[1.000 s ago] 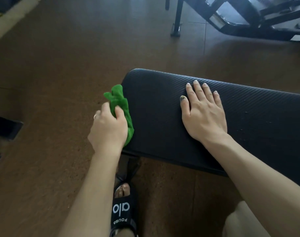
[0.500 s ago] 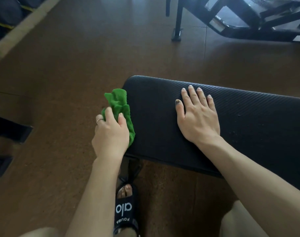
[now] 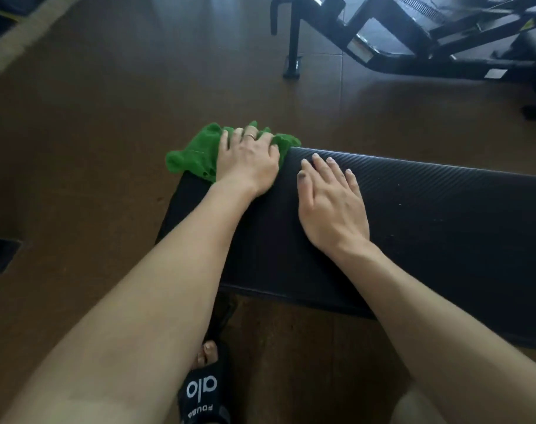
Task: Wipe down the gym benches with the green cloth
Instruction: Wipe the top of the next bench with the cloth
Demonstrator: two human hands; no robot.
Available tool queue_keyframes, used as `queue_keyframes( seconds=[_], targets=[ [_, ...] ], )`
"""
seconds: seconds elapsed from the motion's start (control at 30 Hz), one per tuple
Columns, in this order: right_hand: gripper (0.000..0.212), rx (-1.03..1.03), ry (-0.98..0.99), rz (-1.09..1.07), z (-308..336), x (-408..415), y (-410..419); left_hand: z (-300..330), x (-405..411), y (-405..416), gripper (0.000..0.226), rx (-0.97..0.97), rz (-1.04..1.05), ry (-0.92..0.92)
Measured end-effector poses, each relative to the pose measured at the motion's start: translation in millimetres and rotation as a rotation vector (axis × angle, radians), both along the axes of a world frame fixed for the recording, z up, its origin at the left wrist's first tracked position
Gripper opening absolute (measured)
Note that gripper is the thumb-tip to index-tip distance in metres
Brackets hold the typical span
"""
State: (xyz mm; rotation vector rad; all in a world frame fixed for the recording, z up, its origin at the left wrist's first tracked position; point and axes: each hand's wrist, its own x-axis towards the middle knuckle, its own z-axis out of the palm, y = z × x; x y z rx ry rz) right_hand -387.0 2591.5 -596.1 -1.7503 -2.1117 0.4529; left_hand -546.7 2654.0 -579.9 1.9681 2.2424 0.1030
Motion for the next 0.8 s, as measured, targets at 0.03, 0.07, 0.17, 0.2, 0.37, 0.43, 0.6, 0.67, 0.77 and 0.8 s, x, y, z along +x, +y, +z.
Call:
queue_keyframes(
  seconds=[0.03, 0.07, 0.17, 0.2, 0.37, 0.43, 0.6, 0.67, 0.77, 0.8],
  targets=[
    [0.052, 0.002, 0.165, -0.05, 4, 4, 0, 0, 6, -14, 0.05, 0.003, -0.061, -0.025],
    [0.047, 0.025, 0.319, -0.116, 7, 10, 0, 0, 12, -32, 0.049, -0.002, -0.118, -0.048],
    [0.052, 0.063, 0.263, -0.235, 16, 33, 1, 0, 38, -105, 0.051, -0.003, -0.251, -0.085],
    [0.055, 0.025, 0.143, -0.219, 17, 41, 0, 1, 48, -131, 0.051, 0.007, -0.283, -0.102],
    [0.06, -0.121, -0.122, -0.077, 4, 68, -20, 0, 65, -178, 0.054, 0.013, -0.363, -0.081],
    [0.062, -0.078, -0.093, -0.095, -1, 68, -21, 0, 64, -157, 0.054, -0.012, -0.354, -0.07],
    [0.065, 0.026, 0.109, -0.207, -2, 67, -19, -3, 70, -52, 0.05, -0.033, -0.231, -0.099],
    [0.065, 0.023, 0.037, -0.187, -4, 66, -21, -1, 72, -24, 0.051, -0.071, -0.192, -0.092],
    [0.065, 0.018, -0.053, -0.171, -5, 64, -20, 0, 80, -40, 0.052, -0.074, -0.171, -0.094],
    [0.067, 0.021, -0.077, -0.164, -4, 64, -20, 0, 81, -61, 0.052, -0.06, -0.18, -0.107]
  ],
)
